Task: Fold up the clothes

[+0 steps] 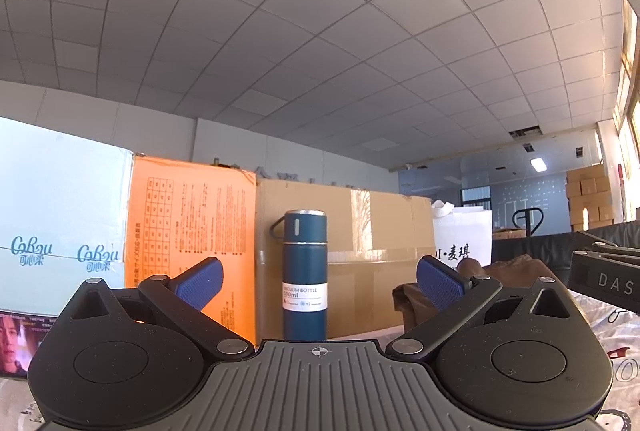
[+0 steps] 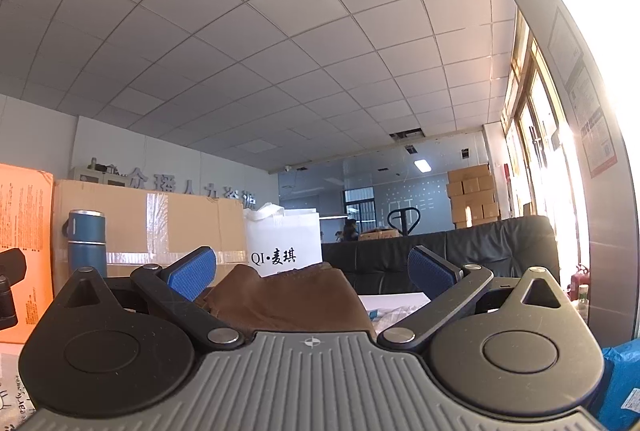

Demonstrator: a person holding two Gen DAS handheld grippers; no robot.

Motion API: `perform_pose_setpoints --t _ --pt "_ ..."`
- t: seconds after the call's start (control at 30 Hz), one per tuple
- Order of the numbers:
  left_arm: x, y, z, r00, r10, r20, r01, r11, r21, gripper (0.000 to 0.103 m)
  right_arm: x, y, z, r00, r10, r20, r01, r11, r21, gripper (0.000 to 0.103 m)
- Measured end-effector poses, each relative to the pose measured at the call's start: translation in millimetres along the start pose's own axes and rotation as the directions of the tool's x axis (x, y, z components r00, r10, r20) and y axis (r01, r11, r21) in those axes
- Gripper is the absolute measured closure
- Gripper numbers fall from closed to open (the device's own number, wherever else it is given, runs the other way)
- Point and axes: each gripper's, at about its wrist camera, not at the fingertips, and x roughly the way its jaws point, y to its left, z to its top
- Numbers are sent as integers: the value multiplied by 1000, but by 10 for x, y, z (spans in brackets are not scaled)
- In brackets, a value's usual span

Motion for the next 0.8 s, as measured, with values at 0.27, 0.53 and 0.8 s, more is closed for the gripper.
perform_pose_setpoints --t 0.27,0.53,0.8 --pt "10 -10 1 1000 -16 -6 16 1000 -2 0 60 31 -17 999 17 -27 -17 1000 -13 0" --pt "13 -4 -2 1000 -16 -10 16 1000 -5 0 67 49 -20 999 21 -34 -22 1000 -16 0" --pt "13 -10 -3 1000 -16 -6 16 1000 1 0 70 41 -25 999 22 -38 -22 1000 -15 0"
